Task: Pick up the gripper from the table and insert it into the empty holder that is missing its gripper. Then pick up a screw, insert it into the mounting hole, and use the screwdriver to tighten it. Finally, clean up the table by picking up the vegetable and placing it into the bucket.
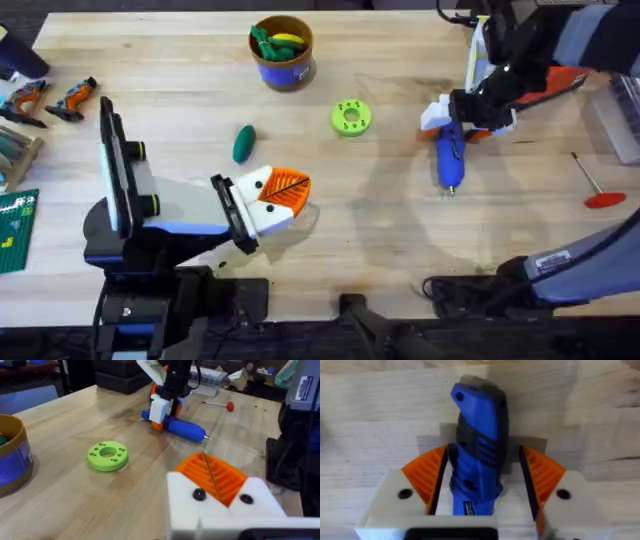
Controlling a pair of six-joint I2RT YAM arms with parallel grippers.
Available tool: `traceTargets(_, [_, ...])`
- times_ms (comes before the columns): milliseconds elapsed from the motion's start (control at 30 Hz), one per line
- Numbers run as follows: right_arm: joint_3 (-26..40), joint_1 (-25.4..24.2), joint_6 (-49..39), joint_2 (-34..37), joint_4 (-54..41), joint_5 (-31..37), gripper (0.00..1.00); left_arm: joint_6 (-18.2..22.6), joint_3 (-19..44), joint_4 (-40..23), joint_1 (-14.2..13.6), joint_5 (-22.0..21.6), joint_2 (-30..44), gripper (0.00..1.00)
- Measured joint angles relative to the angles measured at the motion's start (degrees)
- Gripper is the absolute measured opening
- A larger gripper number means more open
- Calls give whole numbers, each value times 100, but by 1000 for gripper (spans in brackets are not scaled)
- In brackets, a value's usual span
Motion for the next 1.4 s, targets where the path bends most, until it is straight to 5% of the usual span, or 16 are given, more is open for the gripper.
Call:
traceTargets(667, [83, 242, 50, 115, -34, 286, 813, 0, 0, 1, 0, 0, 1, 8])
traceTargets(767, [83, 259, 51, 115, -31, 283, 653, 0, 0, 1, 0, -1, 1, 8])
traceTargets(933, [85, 268, 46, 142, 12, 334, 86, 0, 0, -1, 0, 1, 0, 8])
traceTargets(967, [88, 268, 86, 165, 29, 344, 33, 0, 0, 1, 0, -1, 0, 8])
traceTargets(1400, [503, 280, 94, 150, -490, 299, 27, -2, 0, 1, 0, 1, 2, 8])
